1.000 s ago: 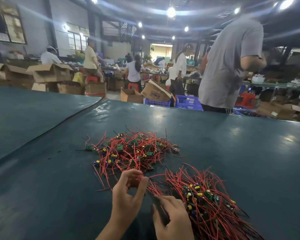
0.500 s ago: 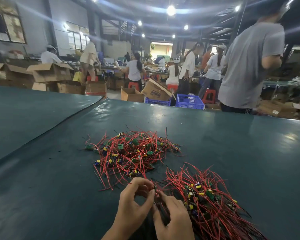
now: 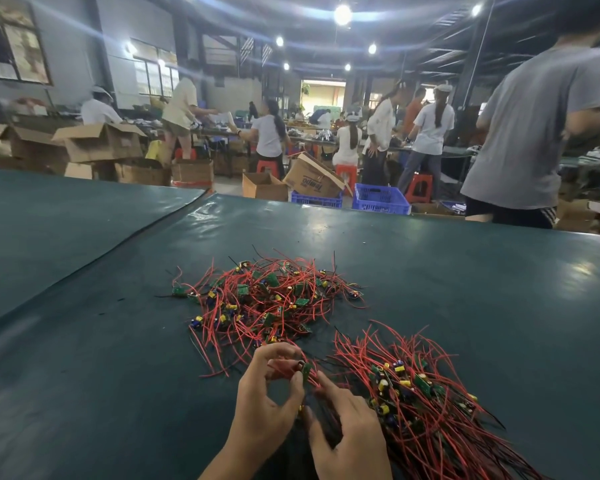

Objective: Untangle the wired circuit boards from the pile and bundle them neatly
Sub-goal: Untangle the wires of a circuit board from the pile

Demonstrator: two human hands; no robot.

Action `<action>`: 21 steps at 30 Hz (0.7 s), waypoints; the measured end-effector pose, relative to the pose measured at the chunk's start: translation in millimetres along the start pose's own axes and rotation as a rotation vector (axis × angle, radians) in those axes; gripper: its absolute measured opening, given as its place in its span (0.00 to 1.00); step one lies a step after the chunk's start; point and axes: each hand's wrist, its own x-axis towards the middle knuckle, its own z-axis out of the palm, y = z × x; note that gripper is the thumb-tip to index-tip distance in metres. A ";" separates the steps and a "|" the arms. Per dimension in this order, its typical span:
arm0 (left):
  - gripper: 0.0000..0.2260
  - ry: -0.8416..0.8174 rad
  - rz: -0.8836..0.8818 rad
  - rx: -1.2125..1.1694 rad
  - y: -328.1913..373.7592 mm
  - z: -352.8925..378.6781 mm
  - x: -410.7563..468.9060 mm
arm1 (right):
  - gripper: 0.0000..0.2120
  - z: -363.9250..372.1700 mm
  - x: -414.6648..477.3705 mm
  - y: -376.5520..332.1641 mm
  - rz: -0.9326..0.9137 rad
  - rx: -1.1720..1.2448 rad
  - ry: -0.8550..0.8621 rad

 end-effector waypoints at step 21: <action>0.11 -0.109 0.122 0.055 8.2 1.2 -0.2 | 0.24 1.3 -1.1 10.2 0.030 0.286 0.202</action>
